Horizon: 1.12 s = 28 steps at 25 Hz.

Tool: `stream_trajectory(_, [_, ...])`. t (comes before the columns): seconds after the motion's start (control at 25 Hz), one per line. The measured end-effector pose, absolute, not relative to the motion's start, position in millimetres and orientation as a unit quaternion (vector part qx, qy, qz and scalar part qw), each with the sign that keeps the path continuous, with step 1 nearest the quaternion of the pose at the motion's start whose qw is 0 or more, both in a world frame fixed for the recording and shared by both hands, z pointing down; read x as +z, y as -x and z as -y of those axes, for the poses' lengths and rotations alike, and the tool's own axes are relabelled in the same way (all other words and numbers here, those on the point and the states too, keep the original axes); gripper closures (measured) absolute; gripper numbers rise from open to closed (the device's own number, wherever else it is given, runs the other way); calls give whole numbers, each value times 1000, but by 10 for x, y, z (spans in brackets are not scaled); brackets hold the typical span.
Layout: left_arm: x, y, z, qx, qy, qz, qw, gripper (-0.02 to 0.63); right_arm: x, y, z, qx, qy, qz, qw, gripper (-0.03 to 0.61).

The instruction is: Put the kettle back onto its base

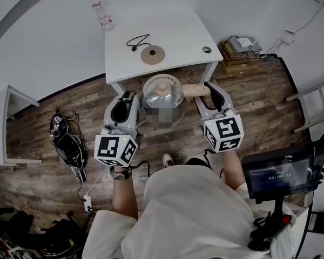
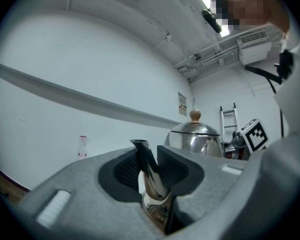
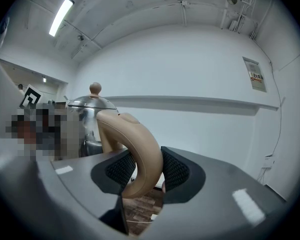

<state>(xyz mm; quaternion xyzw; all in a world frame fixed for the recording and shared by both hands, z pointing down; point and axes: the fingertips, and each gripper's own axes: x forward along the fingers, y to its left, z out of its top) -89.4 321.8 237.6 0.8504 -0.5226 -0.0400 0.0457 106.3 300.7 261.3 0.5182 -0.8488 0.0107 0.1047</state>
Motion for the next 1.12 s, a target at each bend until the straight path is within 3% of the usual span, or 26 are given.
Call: stream_trajectory(1.12, [2603, 1364, -2054, -35, -838, 540, 61, 514, 2828, -580, -1752, 22, -500, 860, 105, 419])
